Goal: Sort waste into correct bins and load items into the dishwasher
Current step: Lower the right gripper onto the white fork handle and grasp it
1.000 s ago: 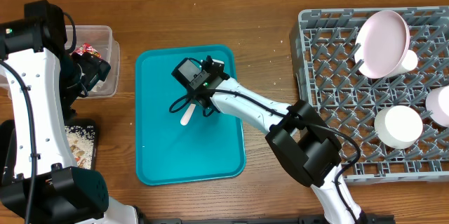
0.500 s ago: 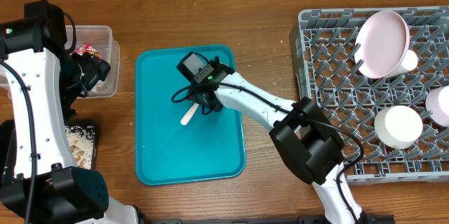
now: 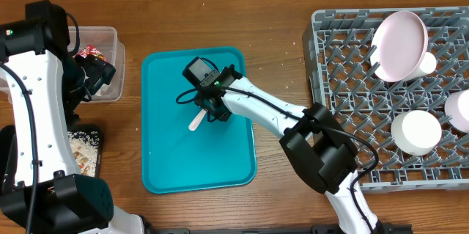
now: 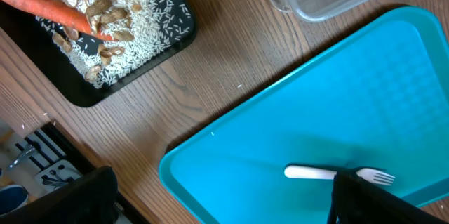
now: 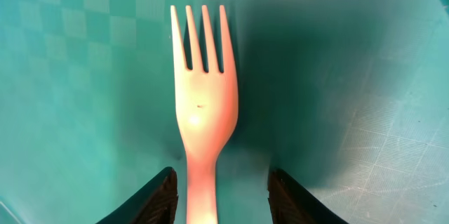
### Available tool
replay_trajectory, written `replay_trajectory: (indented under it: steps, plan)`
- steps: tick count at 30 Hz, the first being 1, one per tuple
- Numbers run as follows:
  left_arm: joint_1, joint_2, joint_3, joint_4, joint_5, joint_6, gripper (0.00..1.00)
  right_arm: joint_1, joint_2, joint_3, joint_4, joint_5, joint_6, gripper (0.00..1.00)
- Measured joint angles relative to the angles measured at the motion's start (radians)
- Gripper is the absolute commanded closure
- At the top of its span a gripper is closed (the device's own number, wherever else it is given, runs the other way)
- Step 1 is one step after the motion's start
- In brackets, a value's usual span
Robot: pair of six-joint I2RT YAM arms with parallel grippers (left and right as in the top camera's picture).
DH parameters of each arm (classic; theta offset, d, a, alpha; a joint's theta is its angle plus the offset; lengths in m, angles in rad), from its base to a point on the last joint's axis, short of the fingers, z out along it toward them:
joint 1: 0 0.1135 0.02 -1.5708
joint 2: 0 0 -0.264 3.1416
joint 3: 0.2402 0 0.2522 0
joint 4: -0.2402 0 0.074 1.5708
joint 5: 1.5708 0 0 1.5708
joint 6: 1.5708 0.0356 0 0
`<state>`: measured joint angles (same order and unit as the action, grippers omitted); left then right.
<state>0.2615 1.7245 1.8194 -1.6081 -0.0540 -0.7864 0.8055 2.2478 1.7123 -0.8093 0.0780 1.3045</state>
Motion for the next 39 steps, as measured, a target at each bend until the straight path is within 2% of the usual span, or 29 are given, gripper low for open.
replay_trajectory:
  steps: [8, 14, 24, 27, 28, 29, 32, 36, 39]
  plan:
    - [0.000, 0.000, 0.000, 0.000, 0.000, 0.000, 0.00, 0.006, 0.003, 0.006, -0.065, 0.084, 0.000, 0.60]
    - [0.000, 0.000, 0.000, 0.000, 0.000, 0.000, 0.00, -0.052, 0.003, 0.010, -0.115, 0.091, 0.000, 0.61]
    - [0.000, 0.000, 0.000, 0.000, 0.000, 0.000, 0.00, -0.094, 0.003, 0.012, -0.068, -0.101, 0.000, 0.59]
    - [0.000, 0.000, 0.000, 0.000, 0.000, 0.000, 0.00, -0.091, 0.003, 0.012, -0.066, -0.149, -0.002, 0.51]
    - [0.000, 0.000, 0.000, 0.000, 0.000, 0.000, 0.00, -0.090, 0.003, 0.012, -0.065, -0.169, -0.003, 0.36]
    - [0.000, 0.000, 0.000, 0.000, 0.000, 0.000, 0.00, -0.090, 0.003, 0.012, -0.064, -0.190, -0.002, 0.12]
    - [0.000, 0.000, 0.000, 0.000, 0.000, 0.000, 0.00, -0.079, 0.002, 0.022, -0.058, -0.227, 0.000, 0.18]
    - [0.000, 0.000, 0.000, 0.000, 0.000, 0.000, 0.00, -0.049, 0.002, 0.021, -0.059, -0.208, 0.035, 0.34]
    - [0.000, 0.000, 0.000, 0.000, 0.000, 0.000, 0.00, -0.029, 0.005, 0.019, -0.054, -0.177, 0.081, 0.39]
